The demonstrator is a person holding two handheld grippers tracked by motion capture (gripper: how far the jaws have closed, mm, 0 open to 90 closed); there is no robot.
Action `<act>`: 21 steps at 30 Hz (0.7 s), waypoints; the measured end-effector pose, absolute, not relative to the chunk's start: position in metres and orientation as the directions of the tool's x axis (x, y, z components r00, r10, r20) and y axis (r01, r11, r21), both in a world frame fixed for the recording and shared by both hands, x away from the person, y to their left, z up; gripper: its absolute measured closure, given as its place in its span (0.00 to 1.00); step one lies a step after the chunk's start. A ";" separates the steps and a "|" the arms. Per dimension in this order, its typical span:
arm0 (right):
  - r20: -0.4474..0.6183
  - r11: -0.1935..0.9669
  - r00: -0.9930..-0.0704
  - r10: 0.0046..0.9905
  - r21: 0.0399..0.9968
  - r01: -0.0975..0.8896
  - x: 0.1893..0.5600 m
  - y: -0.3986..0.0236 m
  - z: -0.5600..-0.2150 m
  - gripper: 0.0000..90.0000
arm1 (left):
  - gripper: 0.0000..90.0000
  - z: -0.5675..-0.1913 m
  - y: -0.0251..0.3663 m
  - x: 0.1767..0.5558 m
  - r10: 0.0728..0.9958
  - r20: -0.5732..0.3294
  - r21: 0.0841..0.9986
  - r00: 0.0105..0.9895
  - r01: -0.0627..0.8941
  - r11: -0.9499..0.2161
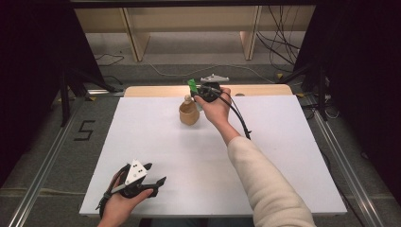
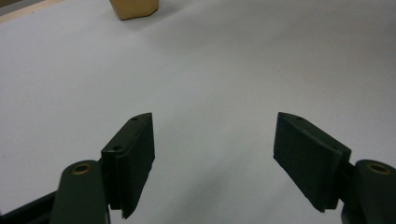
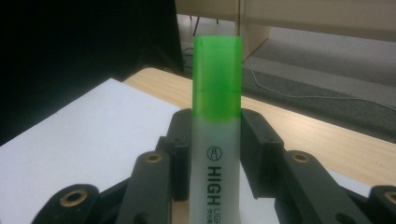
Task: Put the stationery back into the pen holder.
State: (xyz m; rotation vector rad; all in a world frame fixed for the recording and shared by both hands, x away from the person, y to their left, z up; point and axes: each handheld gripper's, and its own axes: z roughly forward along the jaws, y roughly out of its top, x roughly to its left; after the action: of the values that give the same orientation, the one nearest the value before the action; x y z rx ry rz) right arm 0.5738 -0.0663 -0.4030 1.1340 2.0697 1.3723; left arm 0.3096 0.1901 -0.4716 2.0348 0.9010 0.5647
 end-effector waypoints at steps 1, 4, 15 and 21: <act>0.097 0.184 -0.587 0.804 0.897 0.401 0.574 -0.066 -0.403 0.74 | 0.32 -0.472 0.190 0.310 0.762 0.069 0.824 0.643 0.394 -0.407; 0.097 0.186 -0.589 0.803 0.897 0.401 0.574 -0.064 -0.403 0.74 | 0.32 -0.472 0.190 0.310 0.762 0.069 0.824 0.643 0.394 -0.407; 0.093 0.189 -0.593 0.800 0.899 0.396 0.575 -0.059 -0.404 0.74 | 0.32 -0.472 0.190 0.310 0.765 0.064 0.828 0.641 0.394 -0.399; 0.090 0.190 -0.597 0.797 0.901 0.389 0.576 -0.056 -0.405 0.74 | 0.32 -0.472 0.190 0.309 0.765 0.062 0.828 0.641 0.395 -0.397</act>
State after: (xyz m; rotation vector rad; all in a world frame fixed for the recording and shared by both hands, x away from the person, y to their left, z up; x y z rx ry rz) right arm 0.5755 -0.0559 -0.4048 1.1118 2.0719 1.3818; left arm 0.3095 0.1899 -0.4718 2.0241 0.9044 0.5616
